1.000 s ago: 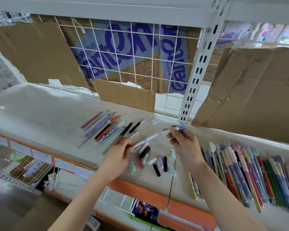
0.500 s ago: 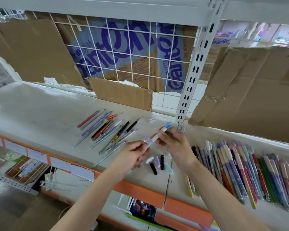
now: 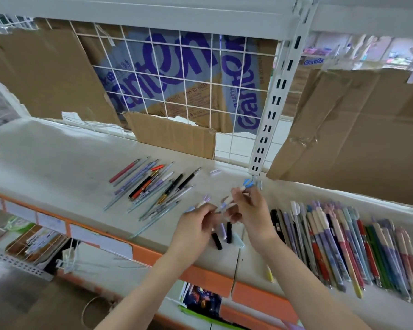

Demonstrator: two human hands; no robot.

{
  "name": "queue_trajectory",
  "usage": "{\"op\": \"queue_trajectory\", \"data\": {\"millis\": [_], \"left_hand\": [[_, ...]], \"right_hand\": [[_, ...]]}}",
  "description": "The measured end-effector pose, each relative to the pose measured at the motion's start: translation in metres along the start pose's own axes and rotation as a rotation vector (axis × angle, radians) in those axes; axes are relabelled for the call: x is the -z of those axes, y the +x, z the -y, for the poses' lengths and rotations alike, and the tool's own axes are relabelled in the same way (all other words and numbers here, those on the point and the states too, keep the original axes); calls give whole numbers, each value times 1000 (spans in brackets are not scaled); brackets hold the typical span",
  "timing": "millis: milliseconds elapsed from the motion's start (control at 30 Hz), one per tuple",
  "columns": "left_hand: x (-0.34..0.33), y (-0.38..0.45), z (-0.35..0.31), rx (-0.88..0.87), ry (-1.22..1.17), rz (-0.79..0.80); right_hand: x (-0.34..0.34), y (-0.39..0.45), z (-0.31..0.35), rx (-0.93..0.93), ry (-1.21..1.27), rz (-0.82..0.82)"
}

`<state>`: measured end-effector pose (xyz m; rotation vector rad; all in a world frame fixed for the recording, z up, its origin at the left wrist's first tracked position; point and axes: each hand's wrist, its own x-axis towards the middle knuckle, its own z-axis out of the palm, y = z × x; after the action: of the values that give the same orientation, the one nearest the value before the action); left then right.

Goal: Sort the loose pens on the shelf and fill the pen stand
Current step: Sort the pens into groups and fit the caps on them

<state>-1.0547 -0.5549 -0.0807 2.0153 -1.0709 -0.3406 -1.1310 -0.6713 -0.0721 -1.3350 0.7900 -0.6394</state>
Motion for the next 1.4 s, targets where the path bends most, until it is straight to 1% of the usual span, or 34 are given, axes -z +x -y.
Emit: {"op": "queue_trajectory", "data": {"millis": [33, 100, 167, 267, 300, 400, 500, 567, 633, 733, 800, 867, 967, 1033, 1167, 1400], "left_hand": [[7, 3, 1, -18, -25, 3], [23, 10, 11, 16, -17, -13], [37, 15, 31, 65, 157, -77], [49, 13, 61, 161, 419, -120], [51, 11, 67, 182, 480, -107], [50, 8, 74, 217, 610, -51], [48, 8, 77, 206, 625, -56], [48, 9, 78, 201, 639, -39], [48, 8, 76, 191, 618, -32], [47, 7, 61, 117, 447, -21], [44, 3, 47, 30, 326, -2], [42, -2, 36, -55, 274, 30], [39, -5, 31, -147, 166, 50], [39, -7, 29, -172, 120, 75], [39, -8, 32, -205, 87, 57], [38, -7, 30, -231, 38, 82]], "right_hand": [[4, 3, 5, 22, -13, 0], [18, 8, 18, 89, -97, -21], [36, 14, 28, 136, -305, -13], [56, 16, 26, 113, -761, 83], [57, 15, 21, 105, -851, 118], [52, 7, 4, 109, -973, 200], [48, 2, -4, 168, -1207, 208], [47, -2, -4, 210, -1233, 219], [45, -7, -5, 209, -1236, 303], [43, -11, -15, 162, -1323, 415], [43, -9, -17, 217, -1297, 412], [44, -6, -13, 277, -1084, 386], [42, -4, 2, 252, -720, 336], [39, -6, 8, 247, -595, 323], [40, -4, 6, 333, -648, 313], [33, -7, 8, 343, -621, 342]]}}
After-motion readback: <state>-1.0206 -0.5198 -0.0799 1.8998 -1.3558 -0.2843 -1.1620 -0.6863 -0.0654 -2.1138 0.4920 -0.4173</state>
